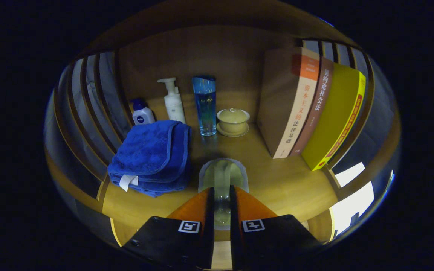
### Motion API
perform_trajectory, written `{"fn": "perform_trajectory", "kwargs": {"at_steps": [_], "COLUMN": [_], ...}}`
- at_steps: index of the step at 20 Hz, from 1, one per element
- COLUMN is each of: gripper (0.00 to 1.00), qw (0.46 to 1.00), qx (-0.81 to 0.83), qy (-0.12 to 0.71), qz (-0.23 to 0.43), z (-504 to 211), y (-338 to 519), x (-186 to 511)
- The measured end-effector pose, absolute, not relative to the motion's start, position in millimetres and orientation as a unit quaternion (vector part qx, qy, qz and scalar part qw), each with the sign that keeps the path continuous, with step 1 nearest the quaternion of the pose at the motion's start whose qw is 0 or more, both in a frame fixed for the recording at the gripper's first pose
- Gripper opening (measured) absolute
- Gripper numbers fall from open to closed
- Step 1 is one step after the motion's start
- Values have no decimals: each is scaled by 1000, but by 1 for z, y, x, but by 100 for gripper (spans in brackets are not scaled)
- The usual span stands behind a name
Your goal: Pull open the drawer, take out the items inside it, and place them on the countertop above the cabinet.
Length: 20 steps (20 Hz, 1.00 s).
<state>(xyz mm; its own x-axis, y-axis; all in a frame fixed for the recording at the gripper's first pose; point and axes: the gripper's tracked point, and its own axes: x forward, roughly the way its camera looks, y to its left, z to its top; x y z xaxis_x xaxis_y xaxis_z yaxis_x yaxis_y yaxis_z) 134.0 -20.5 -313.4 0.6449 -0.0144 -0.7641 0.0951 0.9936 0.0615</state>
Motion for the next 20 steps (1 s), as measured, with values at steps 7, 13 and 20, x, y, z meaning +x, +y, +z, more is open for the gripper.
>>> {"fn": "perform_trajectory", "kwargs": {"at_steps": [7,13,20], "gripper": [43,88,98], "qw": [923,955,979], "qx": [47,19,30], "qy": [381,294,201], "qz": [-31,-38,-13], "z": [-289,-233,-170], "y": [-18,-20,13], "x": [138,116,60]}}
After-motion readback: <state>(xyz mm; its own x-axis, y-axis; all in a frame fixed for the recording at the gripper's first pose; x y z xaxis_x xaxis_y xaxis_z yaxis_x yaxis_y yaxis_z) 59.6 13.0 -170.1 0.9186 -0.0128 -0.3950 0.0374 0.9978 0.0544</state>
